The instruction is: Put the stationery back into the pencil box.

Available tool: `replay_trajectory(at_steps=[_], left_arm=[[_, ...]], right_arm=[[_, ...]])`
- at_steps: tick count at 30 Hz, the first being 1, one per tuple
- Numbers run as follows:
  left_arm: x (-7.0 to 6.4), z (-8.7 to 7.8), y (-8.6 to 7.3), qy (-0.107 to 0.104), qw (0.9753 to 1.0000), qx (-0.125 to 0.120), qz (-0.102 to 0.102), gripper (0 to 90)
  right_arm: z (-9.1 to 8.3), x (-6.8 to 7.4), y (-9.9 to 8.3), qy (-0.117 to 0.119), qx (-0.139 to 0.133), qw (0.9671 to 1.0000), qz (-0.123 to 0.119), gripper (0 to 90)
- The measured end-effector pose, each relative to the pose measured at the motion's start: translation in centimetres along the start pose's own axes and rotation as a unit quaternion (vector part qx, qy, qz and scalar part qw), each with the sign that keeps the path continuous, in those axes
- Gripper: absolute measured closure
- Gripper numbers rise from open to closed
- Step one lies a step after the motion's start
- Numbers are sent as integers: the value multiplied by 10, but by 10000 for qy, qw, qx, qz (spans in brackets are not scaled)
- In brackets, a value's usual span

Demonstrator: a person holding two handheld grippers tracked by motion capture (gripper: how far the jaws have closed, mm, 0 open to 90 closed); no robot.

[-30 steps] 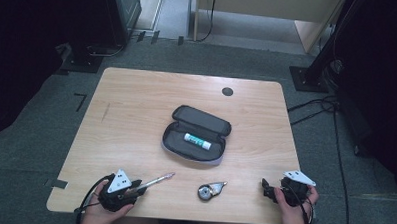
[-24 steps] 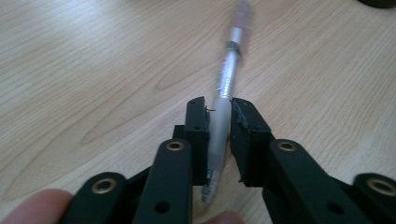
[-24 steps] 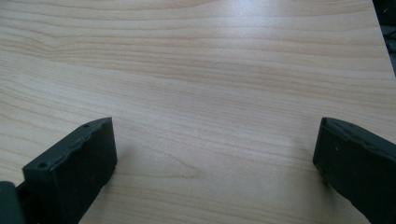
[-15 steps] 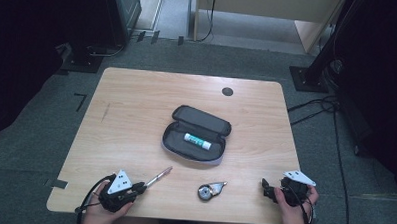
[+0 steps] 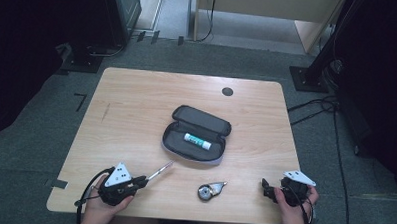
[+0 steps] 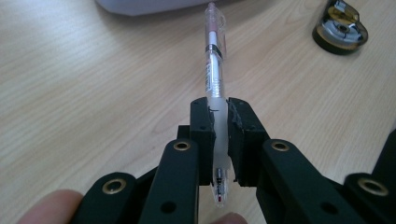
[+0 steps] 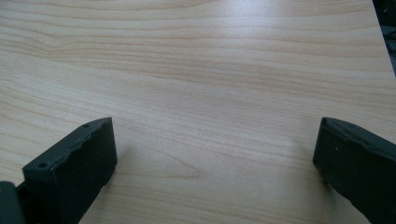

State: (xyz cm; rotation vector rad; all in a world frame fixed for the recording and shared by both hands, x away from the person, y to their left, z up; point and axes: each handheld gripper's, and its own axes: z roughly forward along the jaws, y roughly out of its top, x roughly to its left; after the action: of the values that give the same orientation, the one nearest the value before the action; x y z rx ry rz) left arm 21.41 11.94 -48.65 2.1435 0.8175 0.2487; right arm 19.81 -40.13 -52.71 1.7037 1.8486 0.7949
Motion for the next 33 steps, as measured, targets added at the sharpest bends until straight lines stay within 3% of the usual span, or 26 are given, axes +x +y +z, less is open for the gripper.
replay_trajectory(at_steps=[11, 27, 33], left_arm=[[8, 6, 37, -84, 9997, -188, 154, 822], [31, 54, 83, -440, 9988, -134, 179, 822], [31, 67, 102, -533, 9979, -38, 362, 822]], right_arm=[[0, 0, 0, 0, 1, 10000, 2, 0], [0, 0, 0, 2, -7, 10000, -4, 0], [0, 0, 0, 3, -6, 10000, -5, 0]])
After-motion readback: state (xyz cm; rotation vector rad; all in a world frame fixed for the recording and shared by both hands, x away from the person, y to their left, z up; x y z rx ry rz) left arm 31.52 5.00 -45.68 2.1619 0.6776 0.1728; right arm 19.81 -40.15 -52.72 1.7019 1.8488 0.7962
